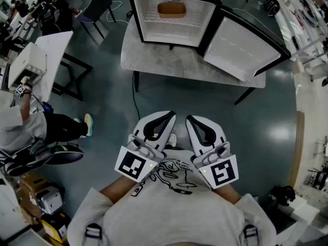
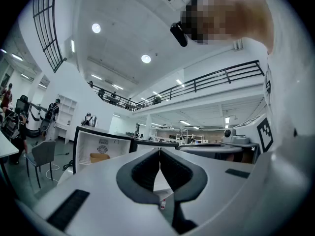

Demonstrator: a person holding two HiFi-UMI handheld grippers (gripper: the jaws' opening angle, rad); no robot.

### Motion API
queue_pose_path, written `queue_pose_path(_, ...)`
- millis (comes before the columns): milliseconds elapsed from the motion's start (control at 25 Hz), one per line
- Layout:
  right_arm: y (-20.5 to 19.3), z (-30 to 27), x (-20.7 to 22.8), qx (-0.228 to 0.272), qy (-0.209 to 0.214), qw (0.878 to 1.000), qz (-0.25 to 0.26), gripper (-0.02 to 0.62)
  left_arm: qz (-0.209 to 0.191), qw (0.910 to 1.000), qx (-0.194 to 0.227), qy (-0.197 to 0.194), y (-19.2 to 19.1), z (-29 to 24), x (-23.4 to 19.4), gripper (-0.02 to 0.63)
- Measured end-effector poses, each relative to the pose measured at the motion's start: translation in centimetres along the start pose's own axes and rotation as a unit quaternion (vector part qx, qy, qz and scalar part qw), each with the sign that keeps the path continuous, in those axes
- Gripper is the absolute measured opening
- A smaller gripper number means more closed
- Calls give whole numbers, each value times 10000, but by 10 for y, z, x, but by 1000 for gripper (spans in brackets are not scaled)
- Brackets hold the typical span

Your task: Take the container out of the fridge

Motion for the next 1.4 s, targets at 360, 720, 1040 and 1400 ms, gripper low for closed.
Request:
queue_pose_path(360,5,12,6,105,-116,9998,-96,28,40,10000,-51,-12,0,-2,9,17)
queue_pose_path(720,2,21,20,103,-11,9998,-173,28,-112,9999,-104,79,-7,-10,18,17)
queue_pose_path(1040,3,15,23,111,31,9998,-187,29,-61,9999,-56,58,-2,-17,14,17)
queue_pose_path(1400,4,-7,30,122,8,9998,-176,29,-60,10000,-28,9,0,-26,-8,17)
Point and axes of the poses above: the fingertips, and each gripper's own axes: z backward along the fingers, x to its right, y out of its top, the point moved 10 cm from there along z, backward along the fingers, and after that the axes turned 15 degrees about -y, right-handed, at the moved point
